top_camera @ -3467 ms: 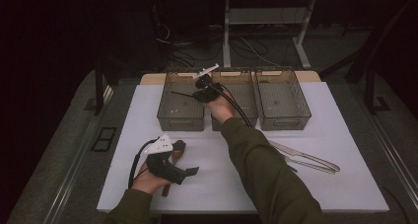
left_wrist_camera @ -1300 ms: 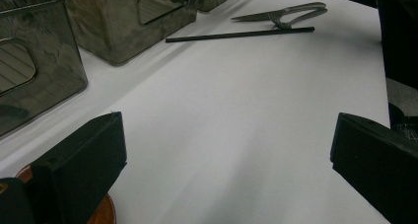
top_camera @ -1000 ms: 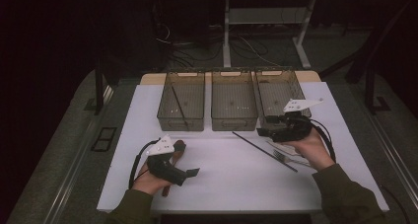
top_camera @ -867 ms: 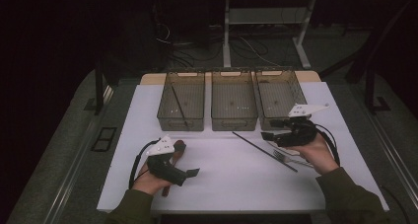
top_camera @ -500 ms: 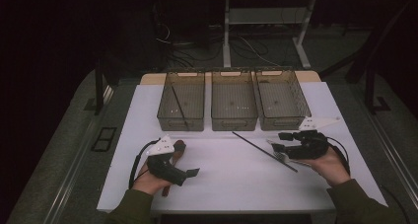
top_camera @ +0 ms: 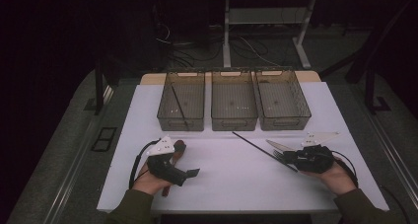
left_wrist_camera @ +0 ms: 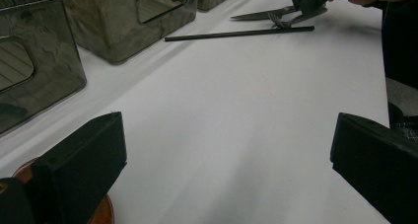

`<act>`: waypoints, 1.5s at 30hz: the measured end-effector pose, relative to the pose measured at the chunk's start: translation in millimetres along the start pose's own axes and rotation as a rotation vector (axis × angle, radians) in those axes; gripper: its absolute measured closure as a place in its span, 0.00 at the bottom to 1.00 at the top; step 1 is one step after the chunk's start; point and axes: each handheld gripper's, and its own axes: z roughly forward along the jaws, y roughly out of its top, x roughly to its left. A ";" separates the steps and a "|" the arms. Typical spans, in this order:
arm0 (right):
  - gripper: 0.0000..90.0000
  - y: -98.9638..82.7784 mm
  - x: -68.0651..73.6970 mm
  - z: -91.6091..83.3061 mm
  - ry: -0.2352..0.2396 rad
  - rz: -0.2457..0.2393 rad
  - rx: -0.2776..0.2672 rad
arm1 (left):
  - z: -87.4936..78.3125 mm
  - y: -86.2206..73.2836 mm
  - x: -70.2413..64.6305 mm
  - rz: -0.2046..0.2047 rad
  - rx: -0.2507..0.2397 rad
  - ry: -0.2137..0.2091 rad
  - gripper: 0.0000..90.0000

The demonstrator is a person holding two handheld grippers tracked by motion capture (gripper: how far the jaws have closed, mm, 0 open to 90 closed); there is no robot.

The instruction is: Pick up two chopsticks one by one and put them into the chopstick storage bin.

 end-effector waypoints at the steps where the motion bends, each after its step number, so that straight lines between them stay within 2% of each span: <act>1: 0.84 -1.9 -0.8 1.2 -0.001 0.000 0.008 | 0.0 0.0 0.0 0.000 0.000 0.000 0.00; 8: 0.88 -6.7 -4.5 8.5 0.000 -0.002 0.053 | -0.1 0.0 -0.2 0.001 0.000 0.000 0.00; 19: 0.90 -8.8 -3.4 15.0 0.001 -0.026 0.091 | 0.0 0.0 -0.4 0.001 0.000 -0.001 0.00; 29: 0.91 -8.3 -0.6 16.9 0.012 -0.047 0.102 | 0.0 0.0 -0.5 0.002 0.001 -0.003 0.00; 36: 0.89 -8.1 2.4 19.6 -0.004 -0.076 0.117 | 0.4 0.1 -0.8 0.002 0.001 -0.004 0.00; 45: 0.91 -6.3 5.6 20.6 -0.026 -0.085 0.136 | 0.6 0.2 -1.1 0.003 0.003 -0.005 0.00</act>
